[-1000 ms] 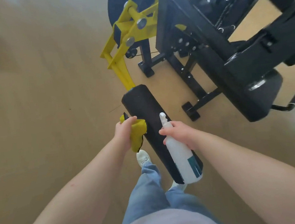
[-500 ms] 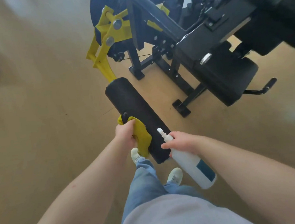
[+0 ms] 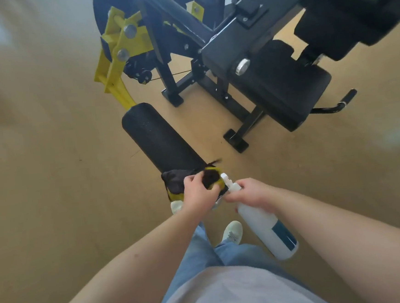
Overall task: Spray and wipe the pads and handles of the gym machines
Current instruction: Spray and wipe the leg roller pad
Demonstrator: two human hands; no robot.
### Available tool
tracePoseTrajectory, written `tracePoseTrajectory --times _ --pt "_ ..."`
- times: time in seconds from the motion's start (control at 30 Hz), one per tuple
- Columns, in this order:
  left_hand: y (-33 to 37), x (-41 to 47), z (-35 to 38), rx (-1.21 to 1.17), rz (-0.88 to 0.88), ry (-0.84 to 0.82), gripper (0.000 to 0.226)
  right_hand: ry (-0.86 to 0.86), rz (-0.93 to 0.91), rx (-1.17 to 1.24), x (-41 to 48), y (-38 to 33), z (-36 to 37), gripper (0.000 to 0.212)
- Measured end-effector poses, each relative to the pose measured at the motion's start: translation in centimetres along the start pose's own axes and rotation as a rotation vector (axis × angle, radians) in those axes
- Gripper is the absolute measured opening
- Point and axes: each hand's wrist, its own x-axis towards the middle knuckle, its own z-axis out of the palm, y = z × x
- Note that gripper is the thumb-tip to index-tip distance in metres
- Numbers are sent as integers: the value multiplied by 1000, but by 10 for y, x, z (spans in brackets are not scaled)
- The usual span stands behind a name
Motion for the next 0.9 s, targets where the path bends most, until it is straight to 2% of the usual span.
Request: tracePoseTrajectory --times 0.07,0.13,0.2,0.27,0.37,0.43,0.53,0.6,0.67,0.77,0.9 --pt "-4 -3 3 83 46 -9 58 -12 -8 19 -3 5 -3 64" --pt "-7 -3 -3 243 159 6 48 -24 -17 51 -6 7 -4 58" --pt "-8 2 -11 513 340 37 37 -36 -26 61 -6 8 -5 50" --pt "-13 14 -16 772 496 80 42 -28 -30 75 -3 8 -5 52" --pt "-23 34 -17 1011 505 -32 55 -27 -40 110 4 13 -6 37" --pt "-27 34 -6 1024 473 -54 53 -23 -24 132 7 19 -6 40" --pt "-25 21 20 877 442 -43 50 -24 -7 140 6 26 -4 45" --pt "-25 15 30 746 407 10 47 -39 -3 160 6 29 -3 36" --pt "-27 13 32 721 413 125 52 -46 -8 169 6 30 -4 30" --pt "-40 11 29 852 611 284 67 -24 -15 199 10 31 -6 31" --pt "-60 15 30 1014 953 207 57 11 -30 255 12 29 -9 35"
